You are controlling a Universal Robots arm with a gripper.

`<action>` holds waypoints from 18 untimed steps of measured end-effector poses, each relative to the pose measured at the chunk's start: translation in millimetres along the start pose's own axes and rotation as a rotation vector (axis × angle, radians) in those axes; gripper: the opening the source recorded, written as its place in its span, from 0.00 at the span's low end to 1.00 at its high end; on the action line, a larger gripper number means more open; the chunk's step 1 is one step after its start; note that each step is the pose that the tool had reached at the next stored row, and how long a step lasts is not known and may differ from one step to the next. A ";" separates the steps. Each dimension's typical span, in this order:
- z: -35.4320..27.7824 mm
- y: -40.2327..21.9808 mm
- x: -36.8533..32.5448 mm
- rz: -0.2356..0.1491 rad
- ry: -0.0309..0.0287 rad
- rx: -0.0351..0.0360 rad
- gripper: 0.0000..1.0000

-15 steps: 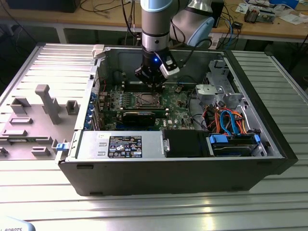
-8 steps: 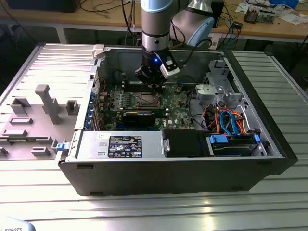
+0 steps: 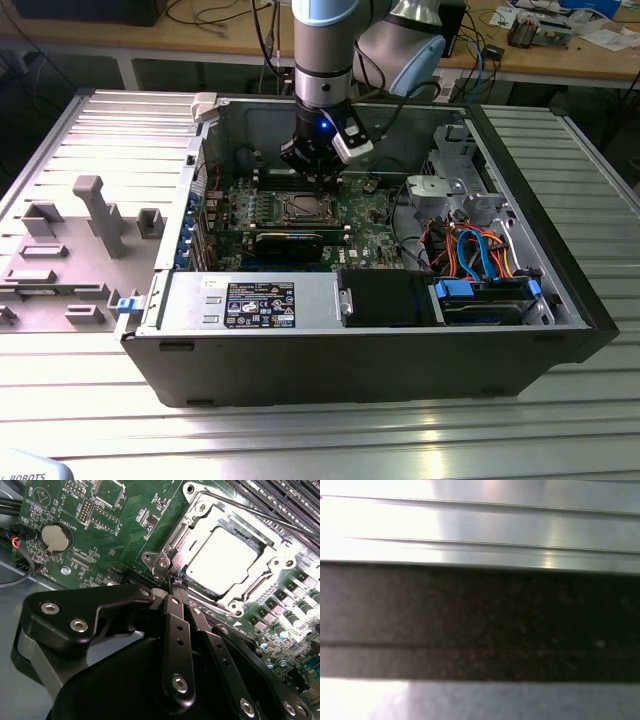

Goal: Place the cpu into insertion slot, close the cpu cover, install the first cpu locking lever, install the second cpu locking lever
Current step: 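Install the second cpu locking lever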

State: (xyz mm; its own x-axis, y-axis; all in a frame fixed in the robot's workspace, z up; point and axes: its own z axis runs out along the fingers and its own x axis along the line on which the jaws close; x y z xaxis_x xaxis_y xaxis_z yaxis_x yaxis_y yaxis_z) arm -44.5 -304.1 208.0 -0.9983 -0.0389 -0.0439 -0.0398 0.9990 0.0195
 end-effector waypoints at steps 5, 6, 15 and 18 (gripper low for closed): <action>-0.1 -6.4 0.2 0.000 -0.0001 -0.0001 0.11; -0.1 -7.5 0.3 0.000 -0.0001 -0.0002 0.11; -7.3 -11.5 0.1 0.000 -0.0001 0.0016 0.11; -14.3 -11.3 -0.2 0.000 0.0000 0.0024 0.11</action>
State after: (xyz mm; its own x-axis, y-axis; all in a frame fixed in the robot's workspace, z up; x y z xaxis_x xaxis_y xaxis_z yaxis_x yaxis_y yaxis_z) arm -44.5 -315.8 222.1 -0.9983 -0.0388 -0.0439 -0.0396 0.9991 0.0171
